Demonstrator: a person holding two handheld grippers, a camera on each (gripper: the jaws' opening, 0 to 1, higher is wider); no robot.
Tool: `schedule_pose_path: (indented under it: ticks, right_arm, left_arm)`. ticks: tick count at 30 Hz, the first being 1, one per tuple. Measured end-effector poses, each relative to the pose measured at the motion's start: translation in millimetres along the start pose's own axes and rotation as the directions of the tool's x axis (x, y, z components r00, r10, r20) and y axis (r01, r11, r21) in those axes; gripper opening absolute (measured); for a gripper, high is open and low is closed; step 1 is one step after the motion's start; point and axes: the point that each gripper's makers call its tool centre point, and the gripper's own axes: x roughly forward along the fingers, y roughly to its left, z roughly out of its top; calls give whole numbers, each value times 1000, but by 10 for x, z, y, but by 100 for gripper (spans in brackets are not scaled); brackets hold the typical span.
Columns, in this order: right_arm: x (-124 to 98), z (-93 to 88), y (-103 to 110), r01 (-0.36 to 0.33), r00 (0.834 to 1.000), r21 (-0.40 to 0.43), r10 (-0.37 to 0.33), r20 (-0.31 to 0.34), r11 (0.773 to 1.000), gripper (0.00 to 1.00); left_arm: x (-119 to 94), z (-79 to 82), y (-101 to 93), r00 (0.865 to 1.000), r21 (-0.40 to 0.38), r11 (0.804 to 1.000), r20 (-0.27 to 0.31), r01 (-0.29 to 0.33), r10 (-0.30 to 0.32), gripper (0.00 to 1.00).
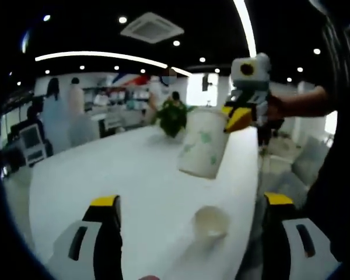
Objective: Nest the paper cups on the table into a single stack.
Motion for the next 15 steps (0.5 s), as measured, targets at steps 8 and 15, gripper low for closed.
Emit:
schedule_pose_path:
  ticks: [8,15]
  right_arm:
    - [89,-228,121,-76,973,-213,26,-228,974,0]
    - [212,-410,269,-160,940,-322,45,-337,933,0]
  left_arm:
    - [-107,-121,46,999,-4,1000,-25,-24,24,99]
    - [-120,-180,50,999,25,999,-49,-23,25,99]
